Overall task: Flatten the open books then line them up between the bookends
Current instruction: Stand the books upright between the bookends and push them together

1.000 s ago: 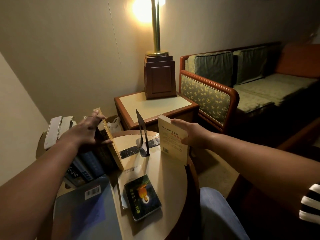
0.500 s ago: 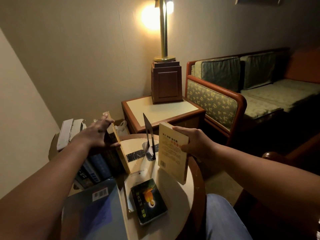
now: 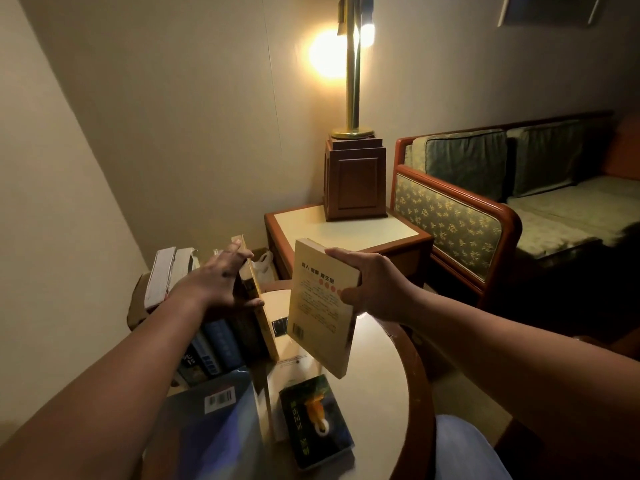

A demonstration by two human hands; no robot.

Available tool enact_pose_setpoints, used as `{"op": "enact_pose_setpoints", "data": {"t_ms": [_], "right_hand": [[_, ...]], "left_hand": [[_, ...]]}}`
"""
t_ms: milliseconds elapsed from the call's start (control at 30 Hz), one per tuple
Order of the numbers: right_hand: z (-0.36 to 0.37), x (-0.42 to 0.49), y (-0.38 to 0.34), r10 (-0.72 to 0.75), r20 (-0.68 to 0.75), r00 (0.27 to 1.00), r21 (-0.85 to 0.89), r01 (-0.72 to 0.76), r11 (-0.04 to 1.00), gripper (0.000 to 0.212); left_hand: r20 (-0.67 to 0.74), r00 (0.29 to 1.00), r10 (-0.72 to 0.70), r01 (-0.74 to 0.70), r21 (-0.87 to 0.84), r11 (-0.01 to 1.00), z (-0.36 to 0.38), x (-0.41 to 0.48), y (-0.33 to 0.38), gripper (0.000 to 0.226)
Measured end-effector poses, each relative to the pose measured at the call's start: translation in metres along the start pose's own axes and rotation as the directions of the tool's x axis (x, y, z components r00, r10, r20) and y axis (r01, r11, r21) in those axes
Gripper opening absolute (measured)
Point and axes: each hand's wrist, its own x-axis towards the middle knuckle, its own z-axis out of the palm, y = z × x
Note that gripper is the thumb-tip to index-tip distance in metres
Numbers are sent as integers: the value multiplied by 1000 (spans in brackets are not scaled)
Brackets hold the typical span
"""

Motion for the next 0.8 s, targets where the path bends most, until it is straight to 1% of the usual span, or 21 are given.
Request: {"op": "enact_pose_setpoints", "data": {"t_ms": [167, 367, 533, 633, 733, 800], "right_hand": [[20, 28, -2, 8, -48, 999, 17, -7, 1000, 79], [53, 63, 2, 43, -104, 994, 133, -29, 991, 82], [79, 86, 13, 41, -108, 993, 179, -21, 984, 81], [92, 94, 15, 26, -102, 994, 131, -12, 991, 79], [106, 100, 16, -55, -114, 992, 33, 59, 998, 75], [114, 100, 18, -78, -100, 992, 8, 79, 997, 73]], "left_hand": [[1, 1000, 11, -11, 30, 1000, -1, -1, 2, 105], [-7, 1000, 16, -16, 24, 1000, -3, -1, 3, 104], [-4, 1000, 11, -10, 52, 999, -2, -1, 3, 104], [-10, 1000, 18, -17, 67, 998, 0, 0, 0, 104], [-13, 1000, 22, -21, 70, 997, 2, 1, -1, 103], [-9, 1000, 23, -22, 71, 997, 2, 1, 0, 102]]}}
